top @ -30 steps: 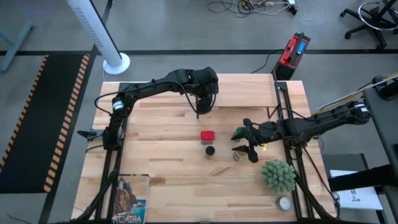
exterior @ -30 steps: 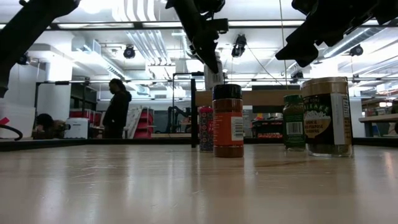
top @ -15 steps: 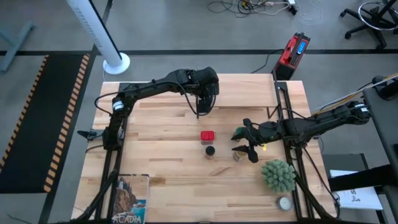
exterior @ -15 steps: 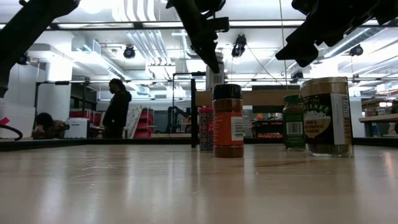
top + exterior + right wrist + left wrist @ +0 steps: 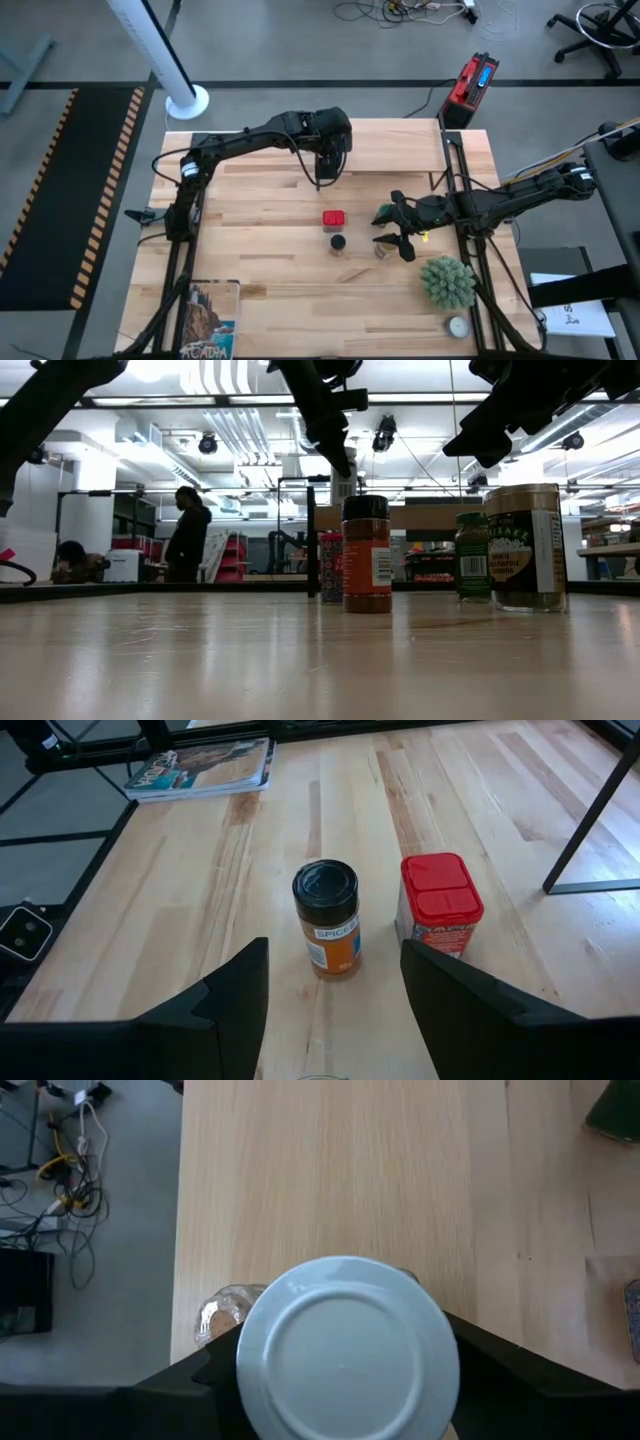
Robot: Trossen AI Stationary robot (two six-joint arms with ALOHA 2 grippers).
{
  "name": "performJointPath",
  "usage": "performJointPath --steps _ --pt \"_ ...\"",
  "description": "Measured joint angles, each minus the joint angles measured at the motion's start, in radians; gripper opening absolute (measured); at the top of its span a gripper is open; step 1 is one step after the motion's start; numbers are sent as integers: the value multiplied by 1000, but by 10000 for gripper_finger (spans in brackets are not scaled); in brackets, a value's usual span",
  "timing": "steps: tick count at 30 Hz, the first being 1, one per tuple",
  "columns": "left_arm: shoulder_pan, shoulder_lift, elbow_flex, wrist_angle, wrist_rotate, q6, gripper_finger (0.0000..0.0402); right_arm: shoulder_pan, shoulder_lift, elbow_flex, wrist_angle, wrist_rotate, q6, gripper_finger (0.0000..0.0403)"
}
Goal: Shelf spices
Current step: Put the white seasoning bottle on the shelf aligned with the light brown seasoning bottle
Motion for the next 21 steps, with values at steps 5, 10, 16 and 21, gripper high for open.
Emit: performJointPath --steps 5,10,16,21 --pt "0 0 0 2 1 -1 230 0 0 0 0 0 0 204" --pt "-2 -1 0 2 1 -2 230 0 0 0 0 0 0 204" --pt "-7 -16 0 18 2 -3 230 0 0 0 0 0 0 204" --pt "-8 -19 0 28 9 -7 230 0 0 0 0 0 0 204"
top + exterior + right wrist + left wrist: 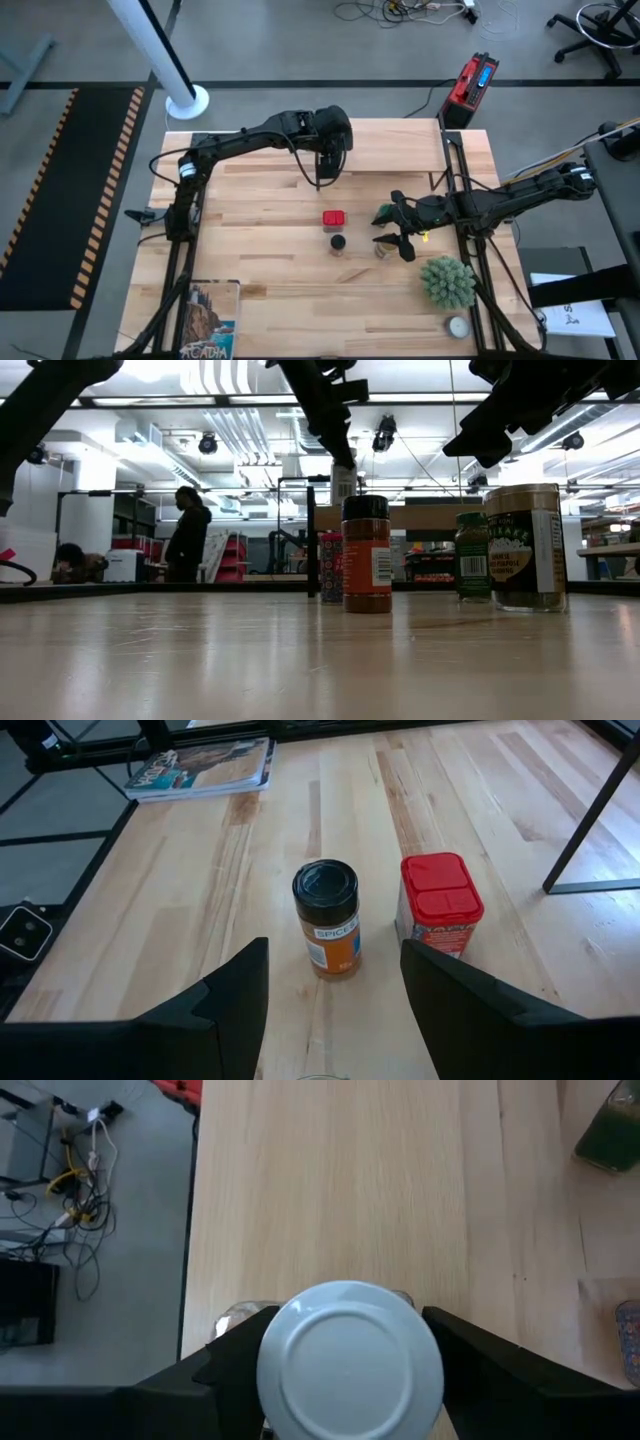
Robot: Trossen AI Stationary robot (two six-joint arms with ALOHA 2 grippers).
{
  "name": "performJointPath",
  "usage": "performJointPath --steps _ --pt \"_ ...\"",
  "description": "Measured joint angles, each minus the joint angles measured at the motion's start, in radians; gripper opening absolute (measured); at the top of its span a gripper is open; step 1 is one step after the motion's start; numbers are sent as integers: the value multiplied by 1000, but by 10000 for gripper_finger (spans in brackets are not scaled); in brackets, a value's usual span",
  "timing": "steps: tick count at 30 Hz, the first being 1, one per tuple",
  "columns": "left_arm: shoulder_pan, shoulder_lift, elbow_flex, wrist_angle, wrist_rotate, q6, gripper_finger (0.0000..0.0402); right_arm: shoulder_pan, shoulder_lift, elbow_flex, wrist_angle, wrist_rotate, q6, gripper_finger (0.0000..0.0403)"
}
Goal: Shelf spices
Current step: Put the white seasoning bottle on the shelf aligned with the light brown seasoning bottle
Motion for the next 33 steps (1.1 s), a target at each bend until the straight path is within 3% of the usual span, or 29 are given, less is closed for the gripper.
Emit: performJointPath --steps 33 --pt "0 -1 0 100 -9 112 219 0 0 0 0 0 0 204"
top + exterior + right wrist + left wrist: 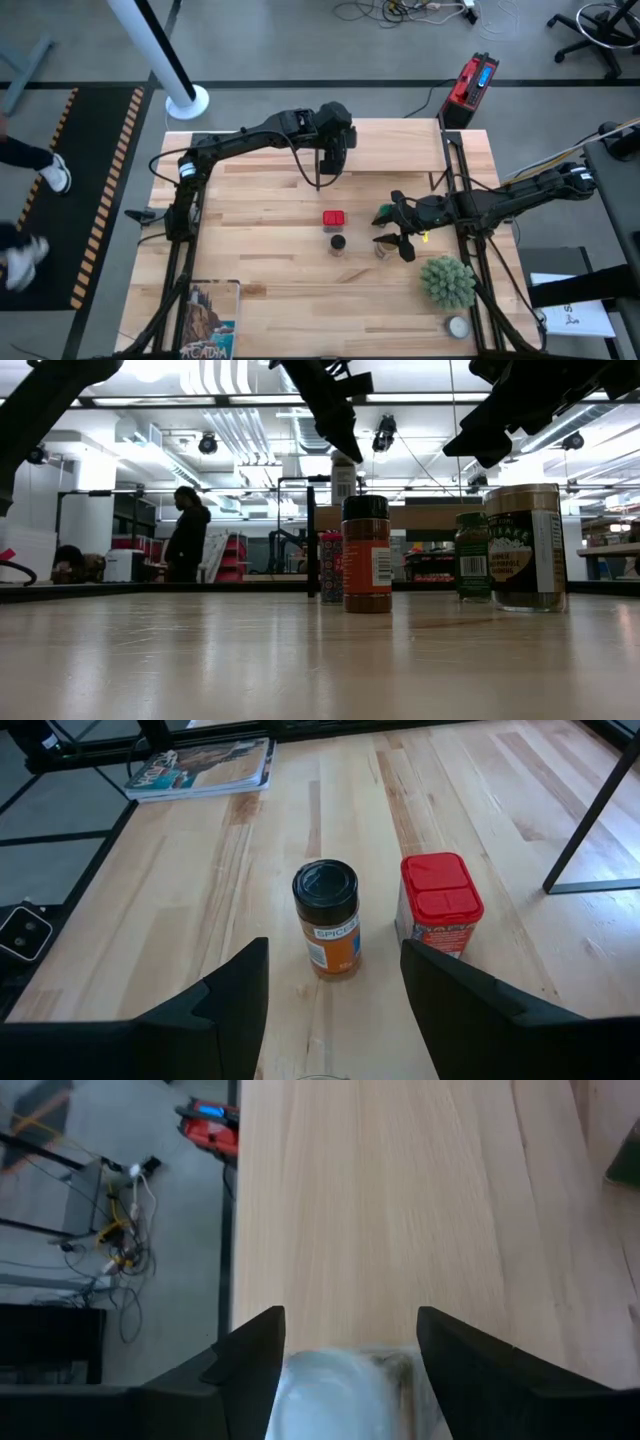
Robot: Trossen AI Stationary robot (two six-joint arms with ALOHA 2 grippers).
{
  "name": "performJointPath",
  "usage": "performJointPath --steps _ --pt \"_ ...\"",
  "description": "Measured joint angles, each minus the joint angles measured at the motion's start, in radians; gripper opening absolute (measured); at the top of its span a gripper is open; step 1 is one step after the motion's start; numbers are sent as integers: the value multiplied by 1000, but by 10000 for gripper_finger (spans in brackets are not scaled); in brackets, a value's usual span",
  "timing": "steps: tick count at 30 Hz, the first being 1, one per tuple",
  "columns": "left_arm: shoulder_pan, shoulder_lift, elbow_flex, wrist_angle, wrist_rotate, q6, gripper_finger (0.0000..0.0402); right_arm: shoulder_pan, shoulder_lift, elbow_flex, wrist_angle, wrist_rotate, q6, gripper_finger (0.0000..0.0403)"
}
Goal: Shelf spices
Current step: Put the white seasoning bottle on the shelf aligned with the light brown seasoning bottle, then put the green seasoning bottle on the shelf
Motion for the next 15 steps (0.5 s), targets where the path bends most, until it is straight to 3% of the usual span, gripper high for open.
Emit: performJointPath --steps 15 --pt "-23 -3 0 130 -25 49 219 0 0 0 0 0 0 204"
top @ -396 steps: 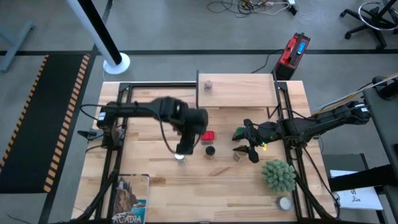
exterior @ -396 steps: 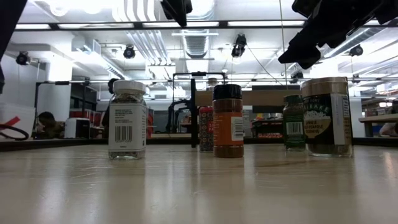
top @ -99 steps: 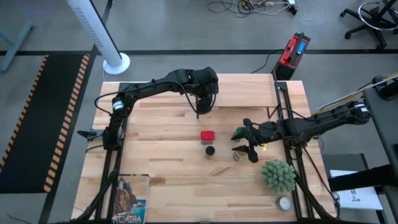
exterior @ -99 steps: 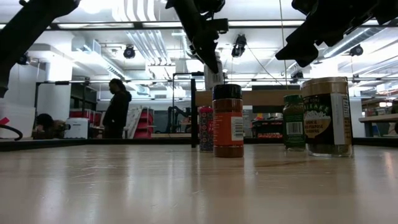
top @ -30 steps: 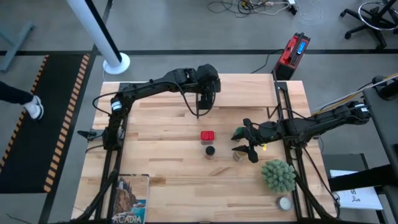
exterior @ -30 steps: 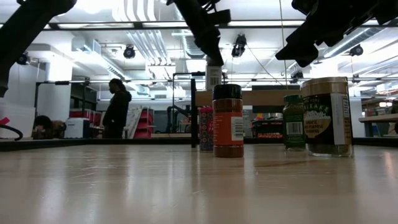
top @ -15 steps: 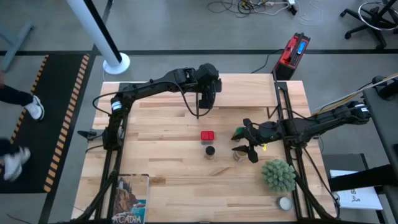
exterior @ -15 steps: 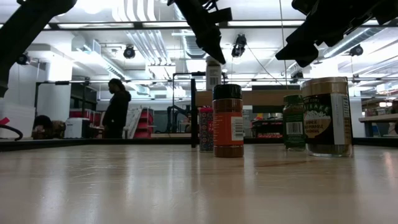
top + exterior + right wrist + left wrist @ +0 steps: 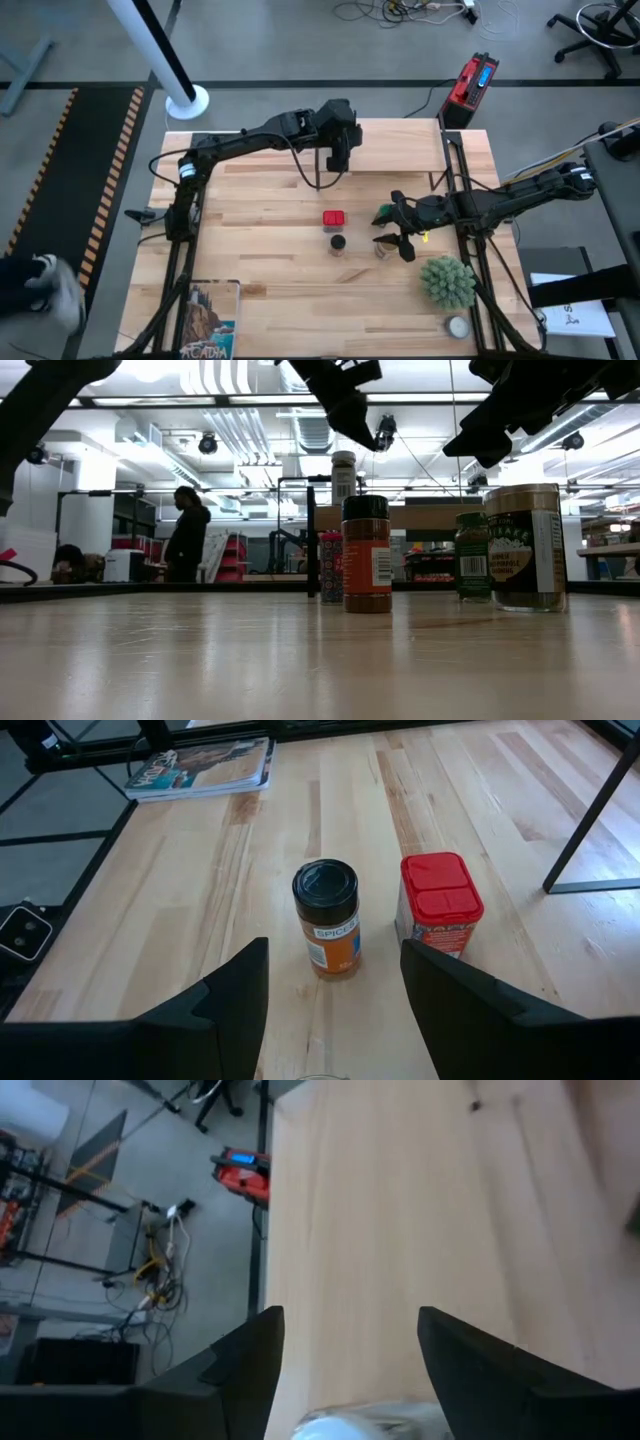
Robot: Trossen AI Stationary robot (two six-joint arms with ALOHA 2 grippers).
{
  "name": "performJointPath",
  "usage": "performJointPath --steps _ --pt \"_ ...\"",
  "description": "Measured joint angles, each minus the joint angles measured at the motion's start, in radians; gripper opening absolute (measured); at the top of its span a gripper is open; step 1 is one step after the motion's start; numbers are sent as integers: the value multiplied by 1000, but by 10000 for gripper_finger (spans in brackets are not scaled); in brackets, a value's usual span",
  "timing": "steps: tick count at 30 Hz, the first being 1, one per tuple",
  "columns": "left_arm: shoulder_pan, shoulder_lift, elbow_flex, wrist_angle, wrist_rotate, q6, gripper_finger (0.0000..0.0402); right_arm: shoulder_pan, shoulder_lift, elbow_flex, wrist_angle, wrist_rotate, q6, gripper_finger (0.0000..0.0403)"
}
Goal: Shelf spices
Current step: Put the green seasoning bottle on the shelf
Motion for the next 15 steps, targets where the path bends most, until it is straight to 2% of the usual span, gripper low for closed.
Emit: performJointPath --steps 8,15 --pt "-92 -46 0 -39 1 -50 217 0 0 0 0 0 0 204" --pt "-161 -129 0 -159 64 -256 202 0 -33 0 -40 4 -8 204"
